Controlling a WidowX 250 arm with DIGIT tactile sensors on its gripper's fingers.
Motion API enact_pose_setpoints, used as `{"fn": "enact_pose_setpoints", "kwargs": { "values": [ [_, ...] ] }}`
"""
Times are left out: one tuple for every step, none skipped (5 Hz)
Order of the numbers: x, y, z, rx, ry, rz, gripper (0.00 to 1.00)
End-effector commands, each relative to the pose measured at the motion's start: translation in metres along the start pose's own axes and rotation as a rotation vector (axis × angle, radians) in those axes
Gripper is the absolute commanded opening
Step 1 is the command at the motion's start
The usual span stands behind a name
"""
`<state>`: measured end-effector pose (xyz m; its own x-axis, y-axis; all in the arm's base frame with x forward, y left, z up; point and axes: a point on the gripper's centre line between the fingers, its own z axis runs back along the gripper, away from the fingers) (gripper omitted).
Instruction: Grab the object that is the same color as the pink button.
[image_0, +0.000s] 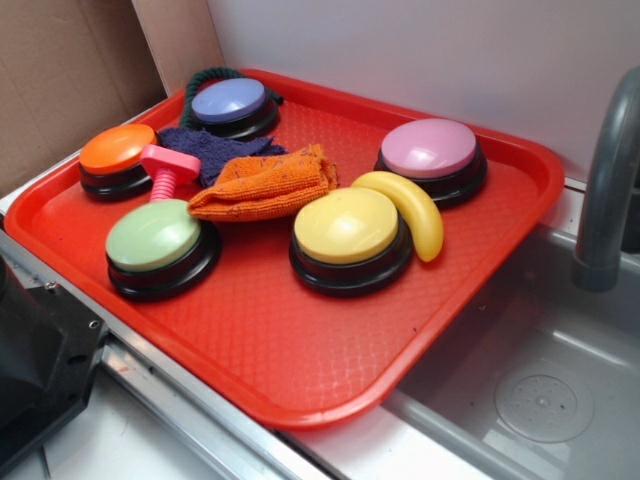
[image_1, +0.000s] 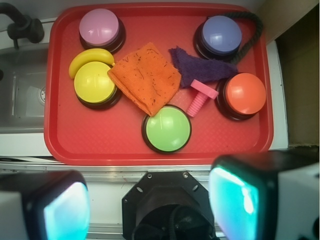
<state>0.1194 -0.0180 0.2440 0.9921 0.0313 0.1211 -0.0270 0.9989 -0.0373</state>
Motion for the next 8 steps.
{"fn": "enact_pose_setpoints", "kwargs": {
  "values": [
    [0.000,0.000,0.000,0.000,0.000,0.000,1.00],
    [0.012,0.011,-0.024,0.032,-0.005,0.145,1.00],
    [0.020,0.023,-0.048,0.107,-0.010,0.313,1.00],
    [0.032,0.040,-0.076,0.148,-0.019,0.488,1.00],
    [0.039,0.055,-0.100,0.187,-0.066,0.664,1.00],
    [0.045,0.066,-0.131,0.236,-0.144,0.811,1.00],
    [0.051,0.081,-0.159,0.265,-0.167,0.861,1.00],
    [0.055,0.088,-0.179,0.249,-0.171,0.847,1.00]
  ]
}}
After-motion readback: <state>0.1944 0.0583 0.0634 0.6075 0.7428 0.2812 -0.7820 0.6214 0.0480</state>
